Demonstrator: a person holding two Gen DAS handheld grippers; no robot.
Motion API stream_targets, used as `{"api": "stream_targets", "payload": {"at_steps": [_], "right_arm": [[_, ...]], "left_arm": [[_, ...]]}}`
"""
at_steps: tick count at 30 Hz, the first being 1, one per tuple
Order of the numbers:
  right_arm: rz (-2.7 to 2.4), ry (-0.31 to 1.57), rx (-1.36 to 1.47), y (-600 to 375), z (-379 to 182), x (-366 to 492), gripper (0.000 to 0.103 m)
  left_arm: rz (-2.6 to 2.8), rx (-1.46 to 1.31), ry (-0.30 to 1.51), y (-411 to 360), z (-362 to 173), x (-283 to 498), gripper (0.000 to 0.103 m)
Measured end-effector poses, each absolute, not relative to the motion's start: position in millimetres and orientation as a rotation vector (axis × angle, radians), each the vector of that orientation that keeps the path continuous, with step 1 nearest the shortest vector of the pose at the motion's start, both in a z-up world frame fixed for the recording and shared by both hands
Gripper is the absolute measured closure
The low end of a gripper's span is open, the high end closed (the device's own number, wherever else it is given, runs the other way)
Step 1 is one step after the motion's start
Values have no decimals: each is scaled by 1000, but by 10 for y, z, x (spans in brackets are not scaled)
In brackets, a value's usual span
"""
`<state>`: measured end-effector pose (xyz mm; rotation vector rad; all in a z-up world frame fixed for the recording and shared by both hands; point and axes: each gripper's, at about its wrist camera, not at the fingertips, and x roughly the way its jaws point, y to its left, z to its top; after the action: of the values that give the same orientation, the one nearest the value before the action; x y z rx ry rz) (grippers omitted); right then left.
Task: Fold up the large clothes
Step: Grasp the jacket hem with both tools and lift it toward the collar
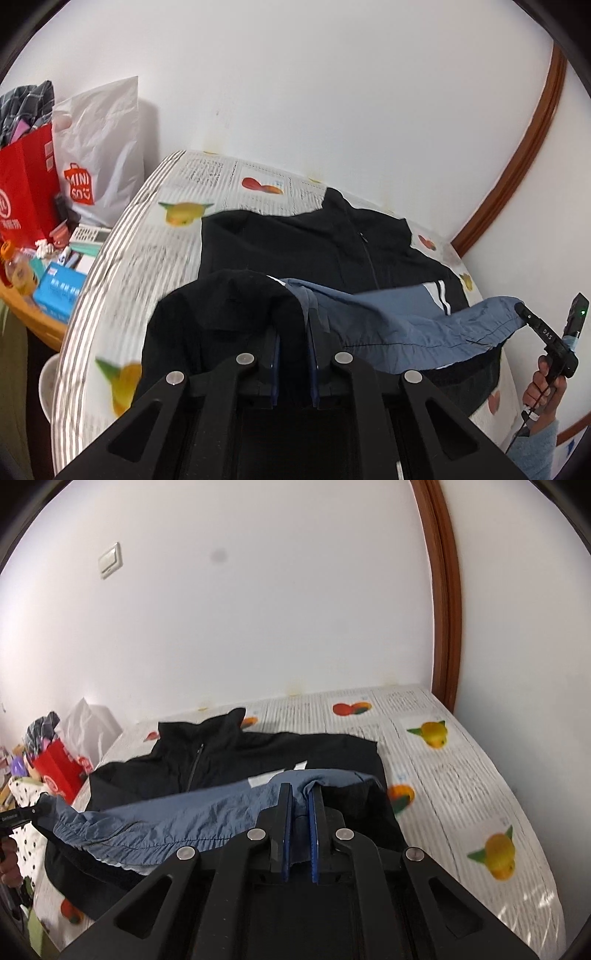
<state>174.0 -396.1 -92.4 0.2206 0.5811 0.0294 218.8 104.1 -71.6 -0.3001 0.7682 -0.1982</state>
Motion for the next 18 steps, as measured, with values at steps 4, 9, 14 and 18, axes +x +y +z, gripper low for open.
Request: {"api": "stream_targets", "payload": {"at_steps": [4, 9, 14, 18], "right_arm": [[21, 600, 236, -3983, -1014, 1993, 95], [0, 643, 220, -3962, -1247, 2325, 95], [-17, 679, 216, -3968, -1459, 2570, 95], [-43, 709, 208, -3977, -1599, 2704, 92]], "left_arm": [[-169, -290, 792, 1020, -810, 2474, 92], [-143, -274, 837, 992, -1000, 2746, 91], [-137, -280, 884, 981, -1192, 2968, 89], [-138, -280, 902, 952, -1269, 3055, 87]]}}
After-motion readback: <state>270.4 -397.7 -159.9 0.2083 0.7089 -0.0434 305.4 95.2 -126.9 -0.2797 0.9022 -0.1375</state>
